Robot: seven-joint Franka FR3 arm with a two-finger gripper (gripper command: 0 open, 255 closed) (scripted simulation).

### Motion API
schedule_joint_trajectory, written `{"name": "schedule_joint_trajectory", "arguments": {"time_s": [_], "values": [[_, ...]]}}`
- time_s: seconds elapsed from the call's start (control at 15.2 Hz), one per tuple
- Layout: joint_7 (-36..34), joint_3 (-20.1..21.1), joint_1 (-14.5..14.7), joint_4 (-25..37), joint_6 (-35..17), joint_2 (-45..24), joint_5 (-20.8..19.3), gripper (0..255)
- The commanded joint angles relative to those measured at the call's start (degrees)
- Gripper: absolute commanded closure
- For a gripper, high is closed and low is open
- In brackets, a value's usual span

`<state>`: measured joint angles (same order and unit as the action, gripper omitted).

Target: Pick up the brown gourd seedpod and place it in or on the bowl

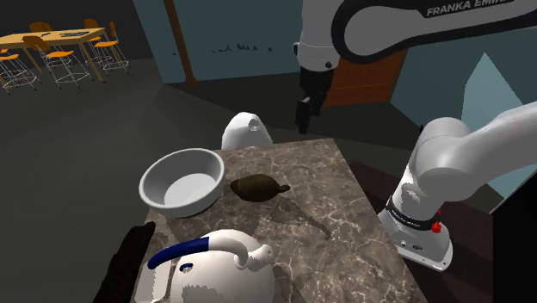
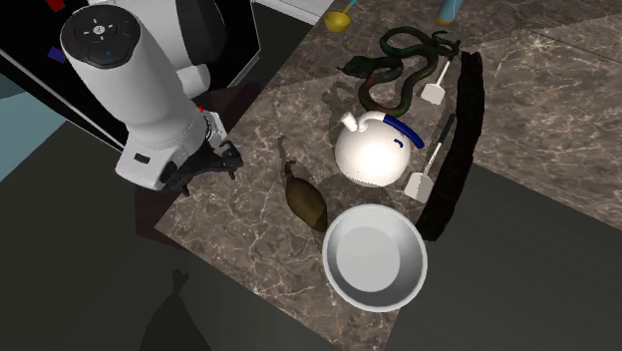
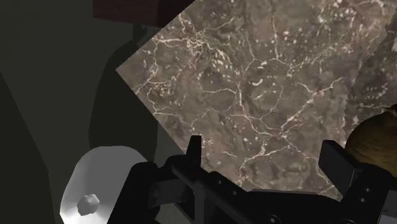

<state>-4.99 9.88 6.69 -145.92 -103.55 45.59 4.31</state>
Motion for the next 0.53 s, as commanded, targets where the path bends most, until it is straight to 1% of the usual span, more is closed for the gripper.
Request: {"name": "schedule_joint_trajectory", "arguments": {"time_s": [0.0,0.46], "values": [[-2.33,1.91,1.24,-0.44,-1.67,-1.47,2.46,0],[-9.17,8.24,5.28,-1.63,-8.93,-7.69,10.21,0]]}}
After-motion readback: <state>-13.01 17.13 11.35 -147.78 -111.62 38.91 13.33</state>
